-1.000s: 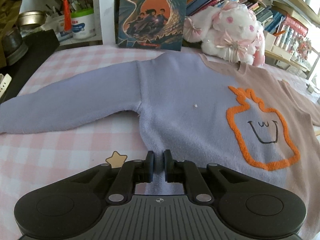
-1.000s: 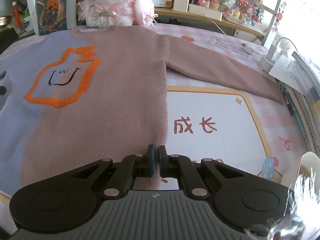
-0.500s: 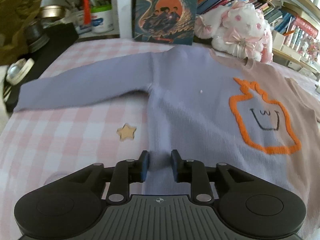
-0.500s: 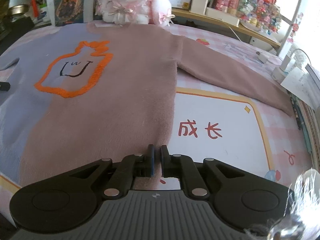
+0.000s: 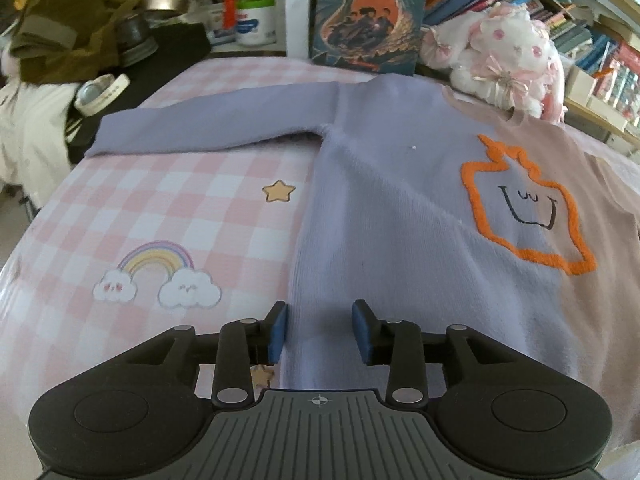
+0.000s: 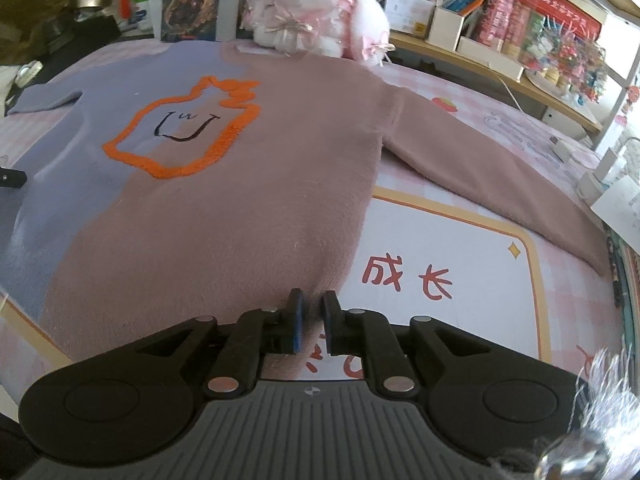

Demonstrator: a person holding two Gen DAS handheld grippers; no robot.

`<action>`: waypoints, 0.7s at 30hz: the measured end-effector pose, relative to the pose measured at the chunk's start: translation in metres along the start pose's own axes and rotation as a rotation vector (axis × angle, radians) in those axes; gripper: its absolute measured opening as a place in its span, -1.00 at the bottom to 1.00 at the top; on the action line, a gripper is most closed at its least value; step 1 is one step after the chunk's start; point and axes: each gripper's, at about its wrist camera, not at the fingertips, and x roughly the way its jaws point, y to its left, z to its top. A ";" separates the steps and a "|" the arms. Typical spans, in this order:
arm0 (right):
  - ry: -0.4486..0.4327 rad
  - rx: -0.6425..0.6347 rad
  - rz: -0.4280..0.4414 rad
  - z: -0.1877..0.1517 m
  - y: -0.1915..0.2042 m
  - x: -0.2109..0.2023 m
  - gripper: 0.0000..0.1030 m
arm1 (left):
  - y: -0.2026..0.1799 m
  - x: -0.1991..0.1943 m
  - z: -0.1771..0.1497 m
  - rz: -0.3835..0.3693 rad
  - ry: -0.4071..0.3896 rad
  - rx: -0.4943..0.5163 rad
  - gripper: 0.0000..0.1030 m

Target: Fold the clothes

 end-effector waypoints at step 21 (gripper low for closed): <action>-0.070 0.241 -0.238 0.003 0.076 -0.019 0.17 | 0.053 0.005 0.004 -0.208 -0.018 0.247 -0.11</action>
